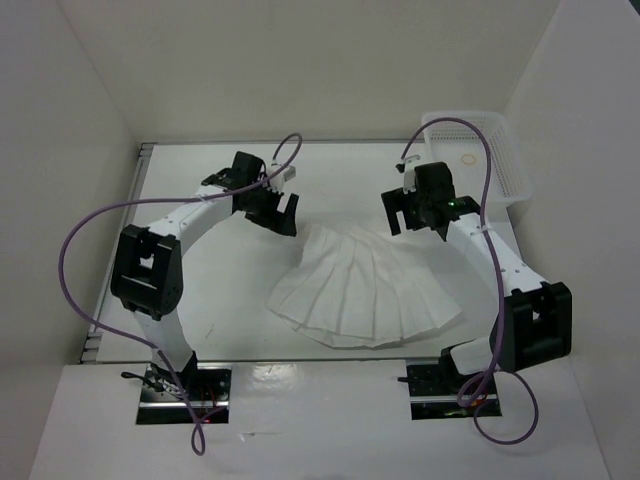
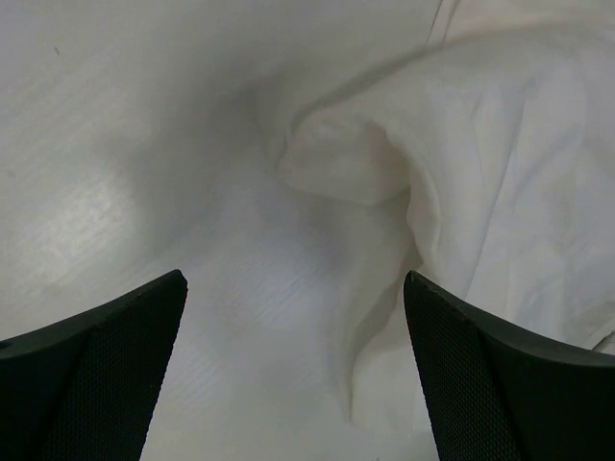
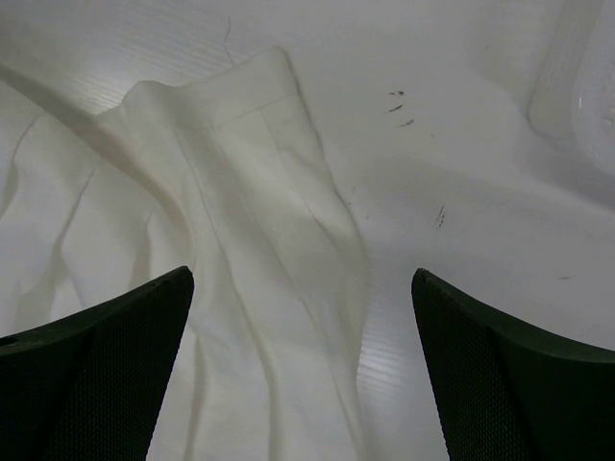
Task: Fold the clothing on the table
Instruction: Flatten the skirt out
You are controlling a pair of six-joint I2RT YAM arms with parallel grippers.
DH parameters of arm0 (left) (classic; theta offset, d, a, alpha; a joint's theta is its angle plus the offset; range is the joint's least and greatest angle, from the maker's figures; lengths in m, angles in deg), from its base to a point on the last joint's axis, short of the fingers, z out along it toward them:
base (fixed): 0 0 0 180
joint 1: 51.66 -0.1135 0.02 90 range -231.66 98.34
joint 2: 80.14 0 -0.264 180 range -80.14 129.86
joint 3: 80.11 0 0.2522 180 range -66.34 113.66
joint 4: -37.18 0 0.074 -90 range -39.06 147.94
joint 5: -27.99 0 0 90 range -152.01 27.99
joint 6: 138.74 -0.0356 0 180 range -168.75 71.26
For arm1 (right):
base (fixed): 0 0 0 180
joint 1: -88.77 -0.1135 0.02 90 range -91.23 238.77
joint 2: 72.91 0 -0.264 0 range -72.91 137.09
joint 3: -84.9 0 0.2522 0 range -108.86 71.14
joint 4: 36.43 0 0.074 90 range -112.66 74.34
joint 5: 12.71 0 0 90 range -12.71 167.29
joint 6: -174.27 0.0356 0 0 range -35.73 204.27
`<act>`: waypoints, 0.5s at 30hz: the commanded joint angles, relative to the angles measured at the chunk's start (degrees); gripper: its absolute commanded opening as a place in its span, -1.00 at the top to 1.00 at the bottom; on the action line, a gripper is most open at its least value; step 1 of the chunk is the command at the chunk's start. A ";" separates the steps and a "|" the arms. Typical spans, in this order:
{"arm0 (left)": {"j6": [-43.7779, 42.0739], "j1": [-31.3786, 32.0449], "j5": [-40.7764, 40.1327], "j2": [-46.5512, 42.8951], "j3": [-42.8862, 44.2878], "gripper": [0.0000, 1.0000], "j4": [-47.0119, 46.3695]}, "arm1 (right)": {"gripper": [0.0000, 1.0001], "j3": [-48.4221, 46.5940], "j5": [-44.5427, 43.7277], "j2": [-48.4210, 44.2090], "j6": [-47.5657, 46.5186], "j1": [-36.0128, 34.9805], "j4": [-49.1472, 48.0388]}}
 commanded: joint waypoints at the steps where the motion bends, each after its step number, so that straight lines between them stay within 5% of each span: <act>1: 5.26 0.89 2.47 3.38 6.52 -0.99 -4.20 | -0.96 1.39 1.39 -0.34 -0.18 0.86 -1.48; 15: 13.07 4.85 11.27 24.84 16.38 -0.99 -1.30 | -0.96 1.91 2.97 -0.33 -0.71 0.86 -2.01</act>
